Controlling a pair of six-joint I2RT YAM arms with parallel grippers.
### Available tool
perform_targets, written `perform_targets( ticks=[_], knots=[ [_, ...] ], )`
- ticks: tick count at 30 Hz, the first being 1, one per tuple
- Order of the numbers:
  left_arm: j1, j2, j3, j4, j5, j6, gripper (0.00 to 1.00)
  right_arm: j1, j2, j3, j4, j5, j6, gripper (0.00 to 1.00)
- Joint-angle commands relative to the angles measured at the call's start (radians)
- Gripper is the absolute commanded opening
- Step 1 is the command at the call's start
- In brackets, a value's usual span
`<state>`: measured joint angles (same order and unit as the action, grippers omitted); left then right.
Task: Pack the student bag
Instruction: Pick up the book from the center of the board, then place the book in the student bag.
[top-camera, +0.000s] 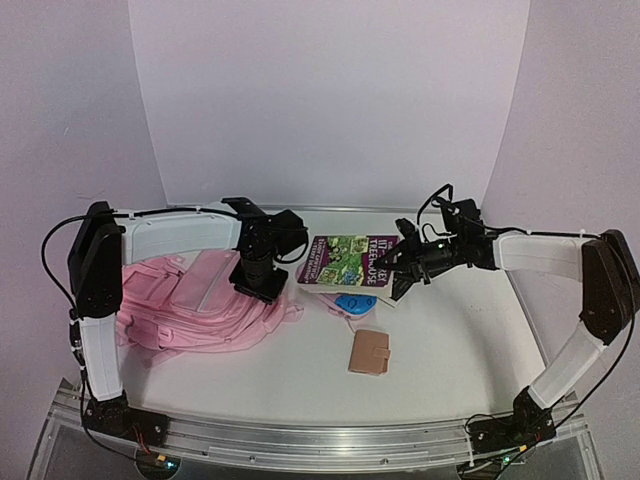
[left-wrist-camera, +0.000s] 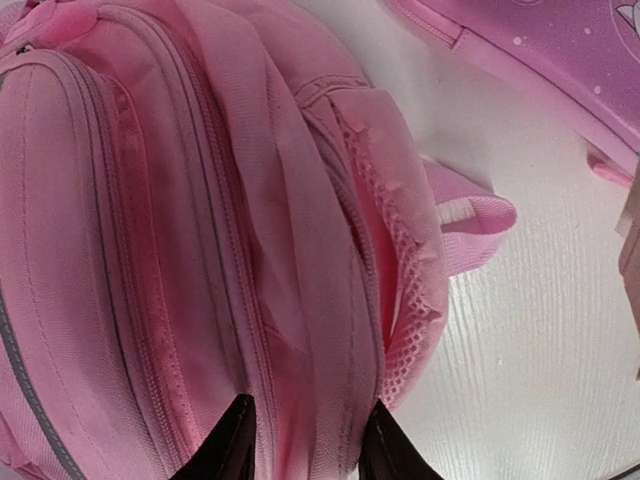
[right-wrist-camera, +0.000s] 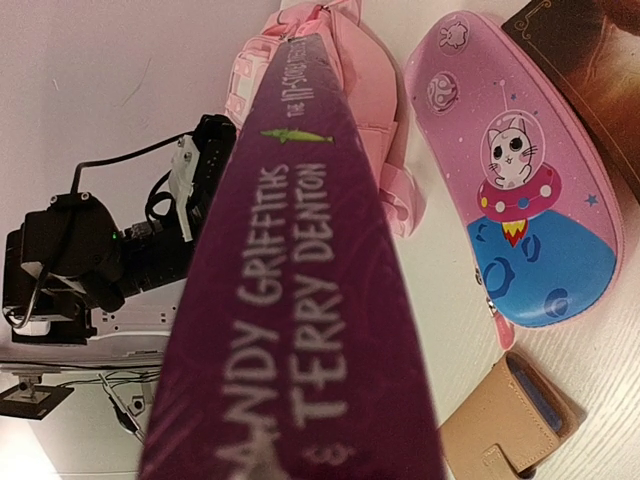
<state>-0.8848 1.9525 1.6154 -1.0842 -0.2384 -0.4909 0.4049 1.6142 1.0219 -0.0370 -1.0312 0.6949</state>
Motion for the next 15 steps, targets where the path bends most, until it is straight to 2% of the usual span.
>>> perform_targets(
  ticks=[1, 9, 15],
  knots=[
    [-0.002, 0.017, 0.06, -0.089, -0.096, -0.03, 0.29, 0.005, -0.021, -0.011, 0.185, -0.085, 0.059, 0.0],
    [-0.002, -0.064, 0.037, -0.029, -0.076, -0.023, 0.01, 0.018, -0.001, -0.055, 0.328, -0.095, 0.178, 0.0],
    [-0.002, -0.211, 0.03, 0.057, -0.04, 0.009, 0.0, 0.067, 0.028, -0.077, 0.438, -0.07, 0.252, 0.0]
  ],
)
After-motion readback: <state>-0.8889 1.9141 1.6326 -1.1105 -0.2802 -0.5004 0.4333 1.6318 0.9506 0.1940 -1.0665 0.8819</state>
